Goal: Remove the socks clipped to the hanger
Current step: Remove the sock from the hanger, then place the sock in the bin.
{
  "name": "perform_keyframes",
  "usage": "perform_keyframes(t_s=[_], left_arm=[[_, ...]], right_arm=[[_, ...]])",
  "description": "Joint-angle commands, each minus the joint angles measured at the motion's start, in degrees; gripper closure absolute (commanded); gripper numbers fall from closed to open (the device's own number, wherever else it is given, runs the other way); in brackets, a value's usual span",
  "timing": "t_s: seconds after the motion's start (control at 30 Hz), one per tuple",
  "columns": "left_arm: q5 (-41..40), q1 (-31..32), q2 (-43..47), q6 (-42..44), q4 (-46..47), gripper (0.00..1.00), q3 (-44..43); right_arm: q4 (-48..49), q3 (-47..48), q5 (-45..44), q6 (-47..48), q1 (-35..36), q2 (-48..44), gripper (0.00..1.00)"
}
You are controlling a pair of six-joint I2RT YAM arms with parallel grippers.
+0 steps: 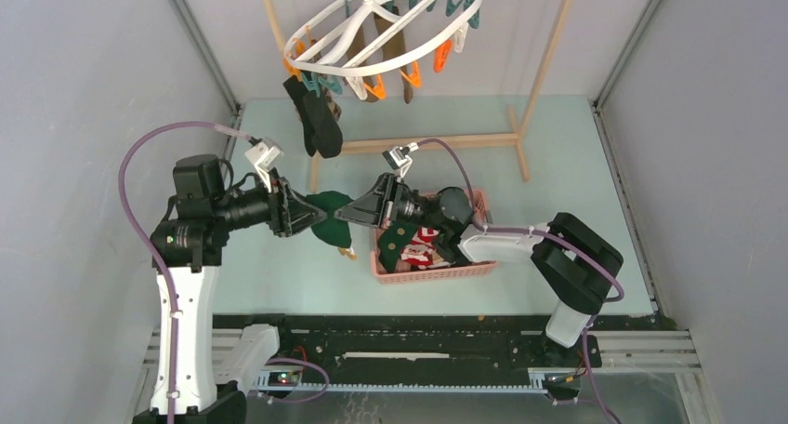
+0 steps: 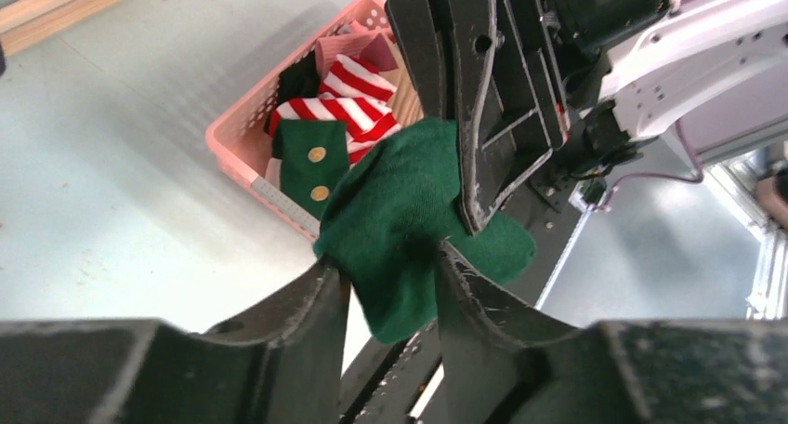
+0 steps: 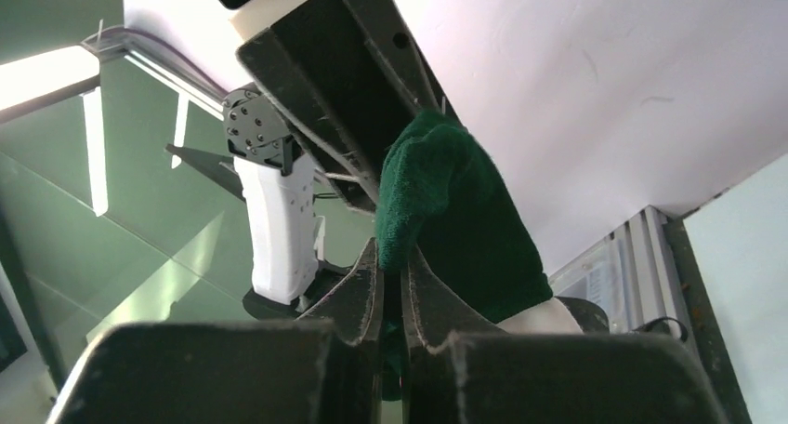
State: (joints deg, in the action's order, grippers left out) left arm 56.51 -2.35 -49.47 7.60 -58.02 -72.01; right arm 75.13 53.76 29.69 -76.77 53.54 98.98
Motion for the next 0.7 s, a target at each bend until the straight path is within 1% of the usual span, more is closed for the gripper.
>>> perform_keyframes(t_s=[0.0,0.07,0.1,0.13,0.17,0.23,0.27,0.3,0.33,0.4,0.43,0.47,0.57,0.67], left_arm=[[-2.0,0.33,0.19,1.59,-1.27,0.5,-2.38],[-2.94,0.33,-0.15,2.33,-2.37,0.32,-3.08],[-3.48,0.27,-0.32,2.83,-3.03,0.22,-3.51],[-3.77,0.24,-0.55,3.51,-3.75,0.09,-3.95],[-3.99,0.24,-0.75,4.1,-4.36,0.02,-4.37],[-4.64,0.23,-1.0,4.9,-5.25,0.0,-5.15],[-4.97,0.23,-1.1,5.03,-5.49,0.0,-5.48],[-5.32,0.26,-1.07,5.06,-5.56,0.0,-5.64],[-5.62,0.29,-0.98,5.06,-5.57,0.0,-5.89],[-6.07,0.27,-0.83,4.87,-5.19,0.0,-6.04],[-6.28,0.25,-0.76,4.61,-5.0,0.0,-5.99],[-6.39,0.24,-0.79,4.4,-4.81,0.0,-6.1],[-6.49,0.2,-0.8,3.37,-4.12,0.0,-6.08],[-7.12,0.15,-0.78,2.19,-3.24,0.0,-6.08]], right_arm=[[-2.0,-1.64,0.91,2.31,-1.07,-5.03,0.94],[-5.95,-3.42,0.72,4.43,-1.93,-7.32,0.95],[-8.52,-4.45,0.5,5.9,-2.4,-8.7,0.96],[-11.64,-6.13,0.17,8.53,-2.96,-11.11,0.96],[-16.21,-7.26,-0.44,10.76,-3.52,-13.11,0.98],[-28.78,-8.78,-2.1,16.73,-4.82,-17.55,1.0],[-38.24,-9.18,-3.71,20.4,-5.51,-19.81,1.0],[-42.6,-9.51,-5.93,24.65,-5.62,-21.93,1.0],[-50.86,-9.73,-9.02,28.28,-5.64,-24.1,1.0],[-60.9,-10.08,-15.0,34.19,-5.88,-27.51,1.0],[-64.32,-10.72,-18.32,35.48,-6.39,-29.12,1.0],[-66.22,-11.79,-19.68,35.76,-7.31,-30.62,1.0],[-70.44,-15.51,-21.91,35.48,-10.87,-34.59,0.99],[-76.7,-16.57,-24.88,36.83,-13.28,-35.29,0.98]])
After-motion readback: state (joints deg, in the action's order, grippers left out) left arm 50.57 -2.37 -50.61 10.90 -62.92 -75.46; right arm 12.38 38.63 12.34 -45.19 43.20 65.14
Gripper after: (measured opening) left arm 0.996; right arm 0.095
